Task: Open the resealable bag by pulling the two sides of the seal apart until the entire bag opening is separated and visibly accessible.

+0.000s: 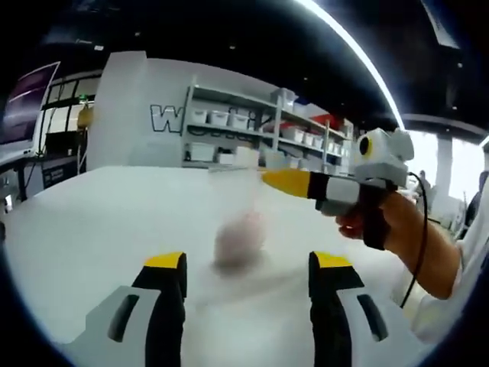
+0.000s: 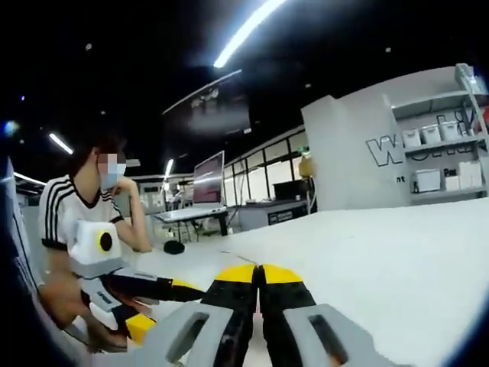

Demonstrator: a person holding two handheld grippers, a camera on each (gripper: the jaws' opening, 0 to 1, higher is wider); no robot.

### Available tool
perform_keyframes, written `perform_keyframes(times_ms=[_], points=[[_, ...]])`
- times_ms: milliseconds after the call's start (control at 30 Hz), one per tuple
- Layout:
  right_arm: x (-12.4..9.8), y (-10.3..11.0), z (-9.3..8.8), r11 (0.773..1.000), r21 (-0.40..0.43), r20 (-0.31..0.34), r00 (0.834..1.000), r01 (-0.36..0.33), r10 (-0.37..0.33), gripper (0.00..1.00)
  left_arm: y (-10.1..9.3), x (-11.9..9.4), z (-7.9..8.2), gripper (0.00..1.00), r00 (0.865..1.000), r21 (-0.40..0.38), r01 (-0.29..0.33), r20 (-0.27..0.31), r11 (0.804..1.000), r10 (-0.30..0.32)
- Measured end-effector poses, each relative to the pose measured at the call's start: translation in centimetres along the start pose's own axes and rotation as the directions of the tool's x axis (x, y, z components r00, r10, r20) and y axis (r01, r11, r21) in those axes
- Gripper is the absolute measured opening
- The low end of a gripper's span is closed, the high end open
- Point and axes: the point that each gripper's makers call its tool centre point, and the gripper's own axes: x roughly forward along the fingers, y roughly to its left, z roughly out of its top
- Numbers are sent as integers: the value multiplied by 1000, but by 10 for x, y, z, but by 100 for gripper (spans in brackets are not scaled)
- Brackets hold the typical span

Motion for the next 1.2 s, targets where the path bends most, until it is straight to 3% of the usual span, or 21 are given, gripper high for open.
perform_keyframes(times_ms=[133, 533, 733, 800, 933, 1200], points=[[-3, 9, -4, 999, -50, -22, 1000, -7, 6, 0, -1, -2, 0, 53, 1000, -21, 3, 0, 1000, -3], [-10, 28, -17, 995, -85, -67, 997, -48, 42, 0, -9, -11, -2, 39, 999, -89, 33, 2, 995, -33], [-13, 36, -20, 991, -121, -90, 995, -62, 51, 0, -13, -15, 0, 30, 998, -165, 59, 25, 985, -56], [-14, 41, -25, 986, -149, -109, 992, -73, 57, 0, -14, -17, 1, 27, 997, -205, 70, 42, 976, -63], [-17, 50, -34, 977, -196, -138, 989, -86, 59, 0, -9, -21, 7, 23, 993, -348, 94, 99, 933, -63], [-18, 54, -37, 974, -207, -142, 988, -91, 62, 0, -9, -26, 11, 18, 987, -442, 127, 142, 888, -71]])
